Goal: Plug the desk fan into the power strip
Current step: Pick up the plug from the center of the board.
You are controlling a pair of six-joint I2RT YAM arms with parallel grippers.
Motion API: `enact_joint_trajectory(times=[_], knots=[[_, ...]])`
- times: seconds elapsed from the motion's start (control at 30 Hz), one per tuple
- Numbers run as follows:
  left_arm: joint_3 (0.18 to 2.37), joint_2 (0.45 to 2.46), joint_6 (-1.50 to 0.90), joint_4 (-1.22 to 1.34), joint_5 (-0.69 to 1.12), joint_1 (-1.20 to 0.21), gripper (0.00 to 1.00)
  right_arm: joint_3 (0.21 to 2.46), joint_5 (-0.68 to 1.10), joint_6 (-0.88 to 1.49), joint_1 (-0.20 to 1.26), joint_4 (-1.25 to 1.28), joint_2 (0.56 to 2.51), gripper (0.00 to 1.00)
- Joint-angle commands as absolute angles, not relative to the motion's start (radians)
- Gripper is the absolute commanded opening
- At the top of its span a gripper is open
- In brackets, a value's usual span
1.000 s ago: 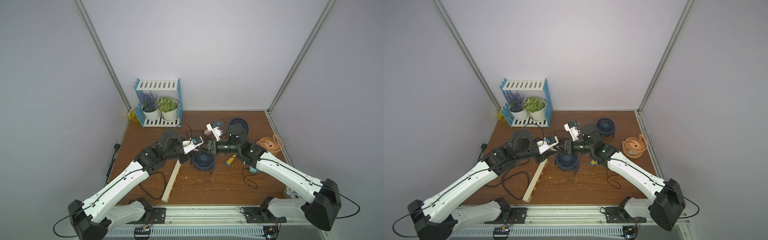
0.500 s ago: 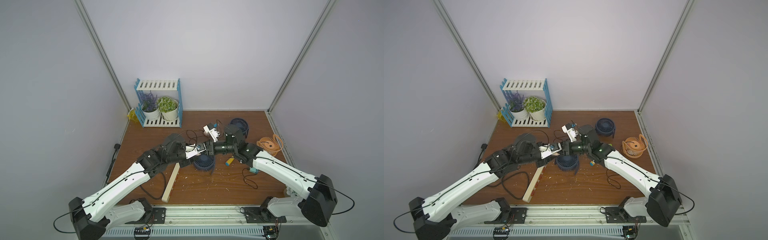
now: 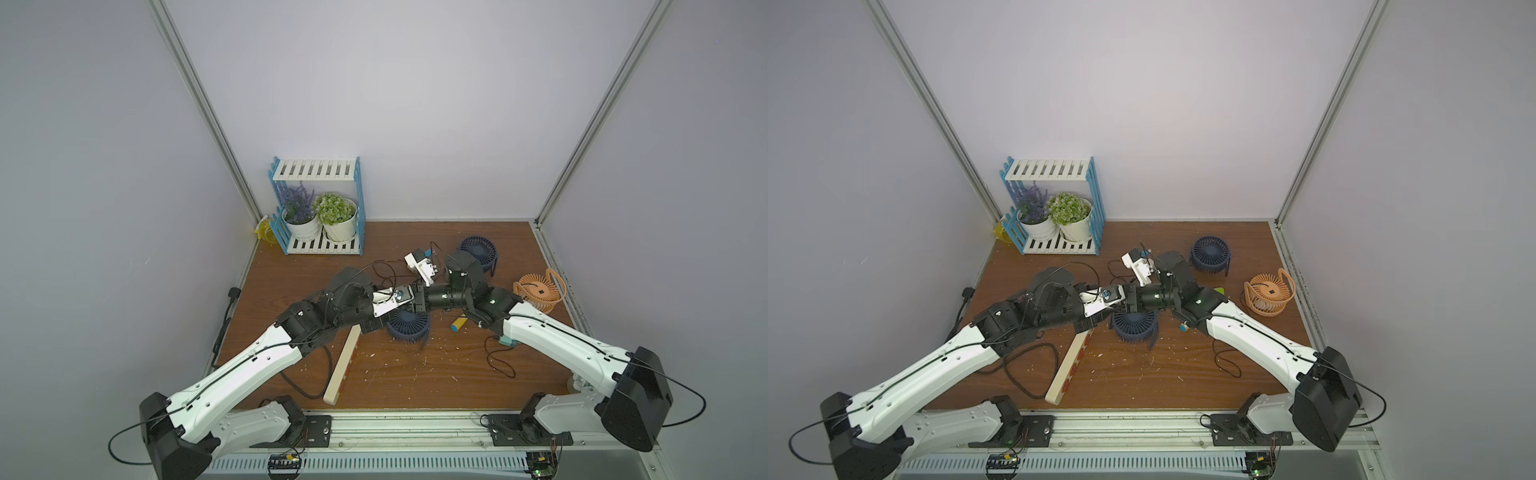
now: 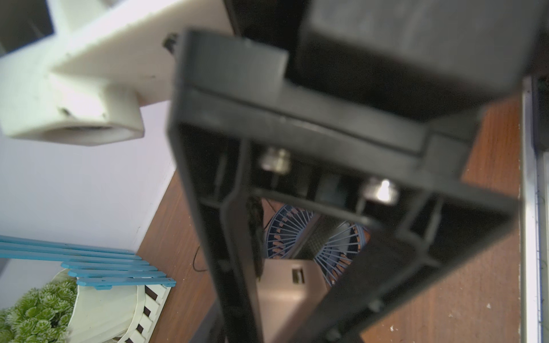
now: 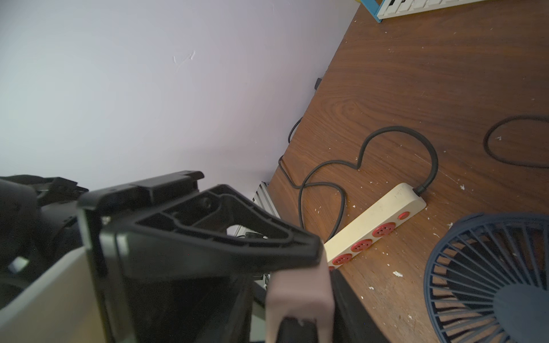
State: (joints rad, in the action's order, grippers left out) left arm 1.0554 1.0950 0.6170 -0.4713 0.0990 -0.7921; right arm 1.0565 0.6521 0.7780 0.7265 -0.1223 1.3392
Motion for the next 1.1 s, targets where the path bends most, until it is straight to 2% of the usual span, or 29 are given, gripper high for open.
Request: enact_joint_trajectory(times=[0.0, 0.27, 0.47, 0.5, 0.53, 0.6, 0.67, 0.8, 0.9, 1.07], knots=[[1.041, 1.088, 0.661, -0.423, 0.065, -0.805, 0.26, 1.068, 0.665, 0.756, 0.734, -0.143, 1.320, 0.43], [1.033, 1.079, 0.673, -0.422, 0.036, -0.805, 0.26, 1.058, 0.693, 0.764, 0.734, -0.124, 1.325, 0.31], [1.026, 1.075, 0.668, -0.422, 0.045, -0.805, 0.28, 1.047, 0.686, 0.766, 0.734, -0.103, 1.316, 0.11], [1.025, 1.075, 0.656, -0.421, 0.041, -0.805, 0.32, 1.043, 0.680, 0.770, 0.734, -0.093, 1.314, 0.08], [1.024, 1.075, 0.629, -0.420, 0.029, -0.805, 0.43, 1.036, 0.673, 0.771, 0.735, -0.081, 1.313, 0.06], [1.020, 1.069, 0.526, -0.418, -0.027, -0.805, 0.73, 1.023, 0.646, 0.765, 0.731, -0.075, 1.301, 0.02], [1.001, 1.053, 0.374, -0.419, -0.118, -0.805, 0.97, 1.011, 0.593, 0.747, 0.726, -0.092, 1.280, 0.00], [0.938, 1.009, 0.003, -0.508, -0.266, -0.803, 0.99, 0.990, 0.453, 0.685, 0.719, -0.163, 1.225, 0.00], [0.902, 1.000, -0.301, -0.645, -0.311, -0.790, 0.99, 0.975, 0.385, 0.663, 0.710, -0.176, 1.199, 0.00], [0.807, 1.012, -0.633, -0.757, -0.165, -0.686, 0.98, 0.970, 0.359, 0.647, 0.707, -0.164, 1.196, 0.00]])
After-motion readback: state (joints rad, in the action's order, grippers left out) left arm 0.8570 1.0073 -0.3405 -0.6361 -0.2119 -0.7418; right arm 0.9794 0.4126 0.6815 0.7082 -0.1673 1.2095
